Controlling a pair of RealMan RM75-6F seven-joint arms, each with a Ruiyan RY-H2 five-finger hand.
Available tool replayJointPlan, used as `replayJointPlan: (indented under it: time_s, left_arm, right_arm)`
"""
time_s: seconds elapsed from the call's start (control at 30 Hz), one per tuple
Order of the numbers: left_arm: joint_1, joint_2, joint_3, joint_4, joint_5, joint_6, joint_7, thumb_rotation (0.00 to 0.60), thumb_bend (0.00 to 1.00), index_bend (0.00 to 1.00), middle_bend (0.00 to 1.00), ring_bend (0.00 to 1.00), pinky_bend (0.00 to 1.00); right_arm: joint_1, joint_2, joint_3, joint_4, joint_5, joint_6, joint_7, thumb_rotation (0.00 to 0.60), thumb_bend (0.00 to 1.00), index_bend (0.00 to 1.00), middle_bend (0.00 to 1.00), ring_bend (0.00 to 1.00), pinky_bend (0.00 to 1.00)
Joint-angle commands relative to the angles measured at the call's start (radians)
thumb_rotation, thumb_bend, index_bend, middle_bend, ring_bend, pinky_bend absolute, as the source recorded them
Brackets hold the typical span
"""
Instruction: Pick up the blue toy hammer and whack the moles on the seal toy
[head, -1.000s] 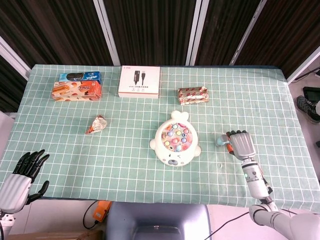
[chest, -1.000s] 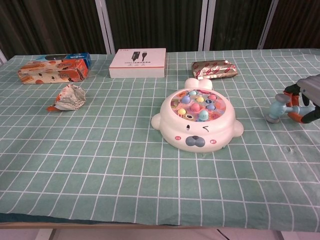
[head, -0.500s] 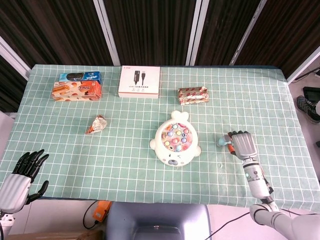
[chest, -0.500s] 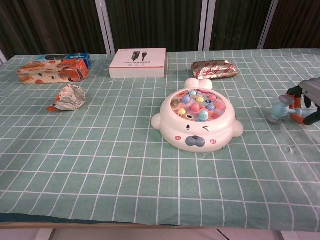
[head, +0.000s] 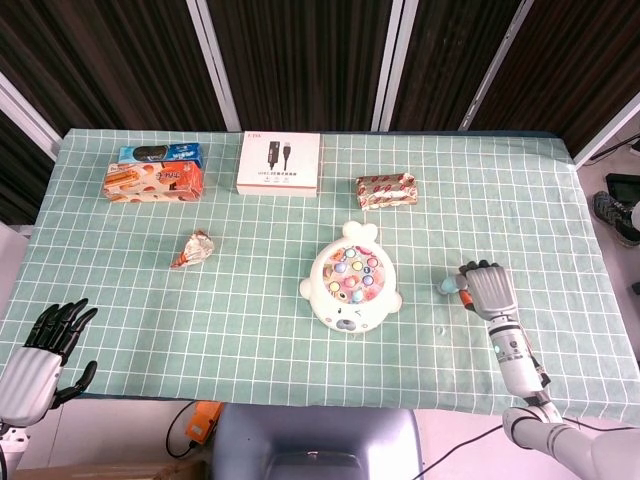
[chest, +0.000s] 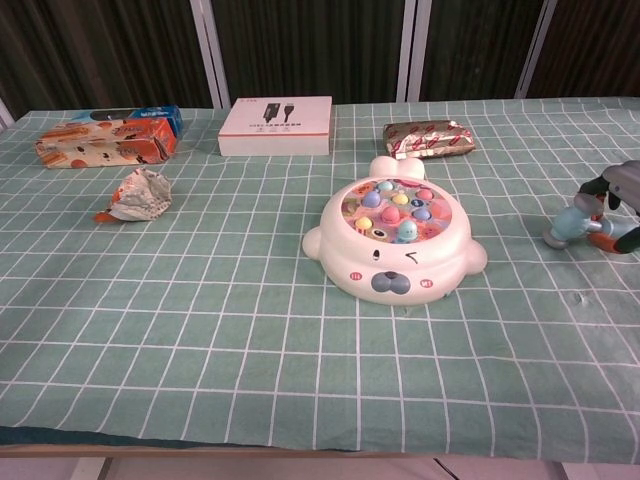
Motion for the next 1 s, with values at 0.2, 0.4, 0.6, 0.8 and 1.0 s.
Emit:
replayJointPlan:
  time_s: [0.2,0.4,0.6,0.8,1.0]
  left_arm:
    - [0.001,0.000,0.001,0.000,0.003,0.004,-0.001,0.600,0.42,0.00,0.00,0.00,0.02]
    - [0.001,0.000,0.001,0.000,0.004,0.004,0.000,0.600,0.42,0.00,0.00,0.00,0.02]
    - [0.001,-0.001,0.001,0.000,0.004,0.003,0.003,0.600,0.42,0.00,0.00,0.00,0.02]
    - [0.001,-0.002,0.001,0.000,0.003,0.003,0.005,0.600,0.42,0.00,0.00,0.00,0.02]
    - [0.001,-0.002,0.001,0.000,0.004,0.003,0.006,0.600,0.42,0.00,0.00,0.00,0.02]
  right_arm:
    - [-0.004,0.007,0.011,-0.010,0.001,-0.005,-0.012,0.600,0.48,0.75,0.49,0.43,0.63]
    - [-0.006,0.011,0.021,-0.013,0.007,-0.013,-0.014,0.600,0.48,0.72,0.48,0.43,0.63]
    - [-0.003,0.014,0.036,-0.016,0.015,-0.025,-0.003,0.600,0.48,0.71,0.47,0.43,0.63]
    - [0.000,0.018,0.044,-0.021,0.021,-0.037,-0.007,0.600,0.48,0.68,0.46,0.43,0.63]
    - [0.000,0.017,0.048,-0.019,0.028,-0.048,-0.011,0.600,0.48,0.64,0.46,0.42,0.63]
